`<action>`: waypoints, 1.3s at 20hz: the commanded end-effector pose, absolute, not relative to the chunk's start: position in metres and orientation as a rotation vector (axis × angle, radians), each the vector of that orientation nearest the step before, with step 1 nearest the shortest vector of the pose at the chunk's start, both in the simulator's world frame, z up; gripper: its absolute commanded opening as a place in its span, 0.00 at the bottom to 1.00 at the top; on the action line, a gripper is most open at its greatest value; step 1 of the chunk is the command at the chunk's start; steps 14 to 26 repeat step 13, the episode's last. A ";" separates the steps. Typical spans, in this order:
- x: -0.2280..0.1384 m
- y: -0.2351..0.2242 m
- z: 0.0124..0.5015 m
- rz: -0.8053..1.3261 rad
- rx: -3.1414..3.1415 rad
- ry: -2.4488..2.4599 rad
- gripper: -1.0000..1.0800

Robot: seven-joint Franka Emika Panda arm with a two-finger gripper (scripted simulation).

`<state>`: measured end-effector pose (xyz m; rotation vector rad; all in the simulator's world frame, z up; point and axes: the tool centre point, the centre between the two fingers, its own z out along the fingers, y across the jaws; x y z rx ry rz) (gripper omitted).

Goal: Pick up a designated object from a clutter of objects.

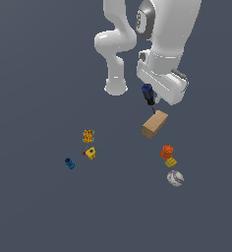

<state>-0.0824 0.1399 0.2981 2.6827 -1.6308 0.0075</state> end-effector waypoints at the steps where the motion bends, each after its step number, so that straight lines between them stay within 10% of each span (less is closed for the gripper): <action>1: -0.088 0.149 0.315 0.007 2.683 -1.630 0.00; 26: -0.098 0.171 0.349 0.000 2.687 -1.627 0.00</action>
